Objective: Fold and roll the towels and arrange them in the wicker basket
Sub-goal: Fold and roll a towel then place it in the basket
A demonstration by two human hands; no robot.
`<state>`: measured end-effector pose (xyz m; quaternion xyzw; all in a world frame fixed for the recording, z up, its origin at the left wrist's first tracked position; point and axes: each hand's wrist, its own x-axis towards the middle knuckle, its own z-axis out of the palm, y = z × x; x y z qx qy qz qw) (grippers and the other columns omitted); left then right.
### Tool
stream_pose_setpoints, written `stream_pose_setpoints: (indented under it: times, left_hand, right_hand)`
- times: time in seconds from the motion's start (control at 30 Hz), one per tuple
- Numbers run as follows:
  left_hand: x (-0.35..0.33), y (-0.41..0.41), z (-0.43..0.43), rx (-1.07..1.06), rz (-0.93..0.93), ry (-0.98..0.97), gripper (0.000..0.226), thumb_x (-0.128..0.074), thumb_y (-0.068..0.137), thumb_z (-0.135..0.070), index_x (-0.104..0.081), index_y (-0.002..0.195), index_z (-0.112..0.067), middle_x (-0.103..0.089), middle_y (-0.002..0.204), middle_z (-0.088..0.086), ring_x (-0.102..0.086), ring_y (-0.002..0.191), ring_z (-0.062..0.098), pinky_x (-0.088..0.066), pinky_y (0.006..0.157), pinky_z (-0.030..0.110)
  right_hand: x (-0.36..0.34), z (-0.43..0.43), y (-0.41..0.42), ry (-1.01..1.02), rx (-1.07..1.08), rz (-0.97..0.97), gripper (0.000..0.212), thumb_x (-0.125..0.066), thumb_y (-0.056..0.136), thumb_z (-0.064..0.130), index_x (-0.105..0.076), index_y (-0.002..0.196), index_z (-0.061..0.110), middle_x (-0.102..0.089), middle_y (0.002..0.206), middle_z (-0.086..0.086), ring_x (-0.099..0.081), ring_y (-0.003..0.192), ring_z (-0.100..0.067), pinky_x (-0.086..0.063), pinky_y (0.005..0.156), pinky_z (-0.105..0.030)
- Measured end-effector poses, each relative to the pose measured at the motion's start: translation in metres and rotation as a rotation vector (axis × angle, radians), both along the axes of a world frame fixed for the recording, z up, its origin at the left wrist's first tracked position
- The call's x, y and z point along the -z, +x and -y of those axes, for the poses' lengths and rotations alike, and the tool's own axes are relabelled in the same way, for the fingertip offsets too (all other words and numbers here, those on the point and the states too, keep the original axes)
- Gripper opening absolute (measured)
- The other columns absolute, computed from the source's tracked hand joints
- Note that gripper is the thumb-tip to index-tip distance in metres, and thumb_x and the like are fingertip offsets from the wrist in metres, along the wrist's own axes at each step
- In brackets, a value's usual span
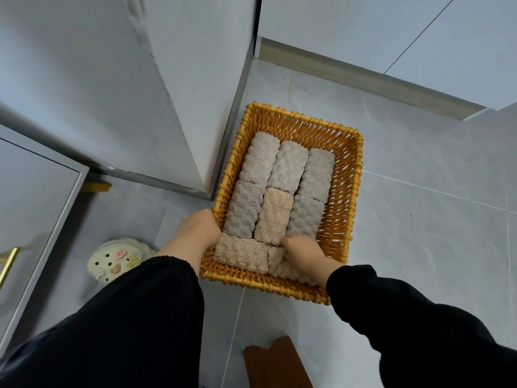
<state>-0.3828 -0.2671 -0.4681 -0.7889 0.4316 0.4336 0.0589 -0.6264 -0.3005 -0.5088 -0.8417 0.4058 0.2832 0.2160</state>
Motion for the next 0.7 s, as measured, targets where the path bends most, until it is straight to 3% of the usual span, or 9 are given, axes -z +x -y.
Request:
stream_pose_setpoints:
  times: [0.1,0.2,0.33,0.43,0.53,0.7]
  left_hand:
    - [0.001,0.000,0.000,0.009,-0.001,-0.001,0.014,-0.050,0.089,-0.012,-0.056,0.077,-0.016,-0.059,0.082,0.006,-0.057,0.081,0.028,-0.047,0.071,0.034]
    - [-0.001,0.000,0.001,0.001,-0.012,0.009,0.015,-0.049,0.088,-0.011,-0.055,0.074,-0.015,-0.059,0.080,0.007,-0.058,0.079,0.028,-0.049,0.071,0.035]
    - [-0.005,0.000,0.000,-0.020,-0.025,0.002,0.018,-0.049,0.088,-0.009,-0.054,0.071,-0.014,-0.058,0.076,0.006,-0.057,0.076,0.028,-0.049,0.070,0.034]
    - [-0.006,0.000,0.000,-0.025,-0.024,0.003,0.018,-0.049,0.088,-0.010,-0.054,0.071,-0.015,-0.059,0.077,0.006,-0.058,0.078,0.028,-0.050,0.072,0.035]
    - [-0.008,0.000,0.001,-0.015,-0.026,0.005,0.017,-0.049,0.087,-0.010,-0.055,0.072,-0.015,-0.059,0.078,0.007,-0.058,0.077,0.028,-0.048,0.069,0.033]
    - [-0.010,0.000,0.001,-0.025,-0.039,0.018,0.020,-0.049,0.088,-0.009,-0.054,0.069,-0.015,-0.057,0.074,0.006,-0.057,0.073,0.028,-0.050,0.067,0.033]
  right_hand:
    - [-0.024,0.005,-0.007,-0.170,-0.136,0.018,0.018,-0.071,0.072,0.008,-0.059,0.084,0.010,-0.058,0.081,-0.005,-0.056,0.069,-0.022,-0.045,0.052,-0.032]
    - [-0.040,0.006,-0.012,-0.074,-0.194,-0.165,0.011,-0.055,0.090,0.009,-0.059,0.100,0.010,-0.057,0.098,-0.004,-0.058,0.081,-0.022,-0.048,0.062,-0.033]
    - [-0.042,-0.003,-0.012,0.100,-0.231,-0.347,0.029,-0.059,0.091,0.020,-0.059,0.116,0.007,-0.056,0.115,-0.009,-0.059,0.103,-0.027,-0.052,0.081,-0.035]
    - [-0.031,-0.009,-0.013,0.135,-0.161,-0.360,0.037,-0.057,0.093,0.018,-0.053,0.125,0.002,-0.051,0.125,-0.014,-0.055,0.112,-0.030,-0.050,0.090,-0.036]
    - [-0.022,-0.012,-0.014,0.142,-0.116,-0.342,0.035,-0.053,0.095,0.015,-0.052,0.127,0.000,-0.048,0.129,-0.015,-0.055,0.112,-0.032,-0.049,0.090,-0.037]
    - [-0.013,-0.017,-0.014,0.051,-0.281,-0.422,0.043,-0.046,0.097,0.036,-0.055,0.129,0.007,-0.049,0.131,-0.012,-0.044,0.120,-0.030,-0.037,0.101,-0.038]
